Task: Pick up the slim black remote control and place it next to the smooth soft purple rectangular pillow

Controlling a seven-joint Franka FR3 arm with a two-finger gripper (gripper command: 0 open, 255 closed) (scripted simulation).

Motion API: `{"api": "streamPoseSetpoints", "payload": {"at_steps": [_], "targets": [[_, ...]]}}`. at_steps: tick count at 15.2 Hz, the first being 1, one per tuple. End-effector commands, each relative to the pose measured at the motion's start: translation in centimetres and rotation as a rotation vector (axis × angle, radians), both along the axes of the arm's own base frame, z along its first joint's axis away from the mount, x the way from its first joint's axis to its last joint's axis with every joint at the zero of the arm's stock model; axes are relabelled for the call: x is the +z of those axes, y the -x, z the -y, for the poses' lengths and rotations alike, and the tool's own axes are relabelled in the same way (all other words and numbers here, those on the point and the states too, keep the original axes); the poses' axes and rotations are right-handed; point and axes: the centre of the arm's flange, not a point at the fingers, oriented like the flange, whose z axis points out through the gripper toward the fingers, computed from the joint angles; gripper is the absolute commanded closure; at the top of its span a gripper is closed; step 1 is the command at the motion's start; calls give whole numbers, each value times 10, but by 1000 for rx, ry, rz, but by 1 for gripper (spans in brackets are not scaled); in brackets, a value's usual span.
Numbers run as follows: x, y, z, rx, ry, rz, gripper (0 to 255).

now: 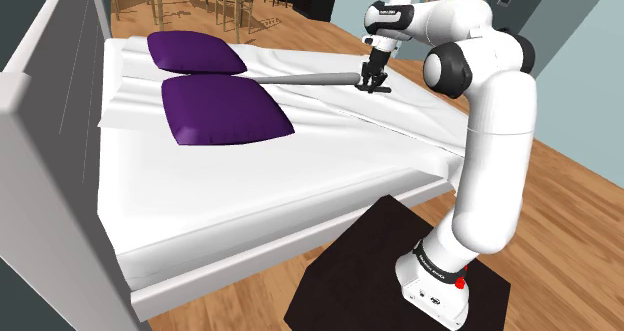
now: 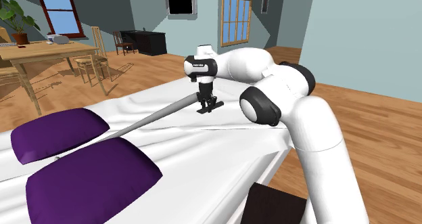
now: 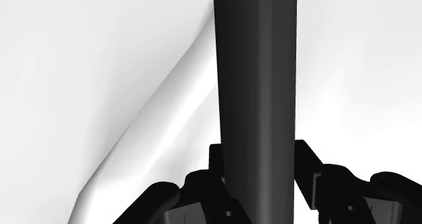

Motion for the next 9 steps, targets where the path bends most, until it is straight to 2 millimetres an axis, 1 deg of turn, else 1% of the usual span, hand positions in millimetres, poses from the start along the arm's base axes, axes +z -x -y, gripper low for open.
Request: {"api": "streamPoseSetpoints", "payload": {"at_steps": [1,6,9], "targets": [[11,1,0,0,0,0,255],[35,1,0,0,0,0,255],[35,3,-39,0,0,0,255]]}}
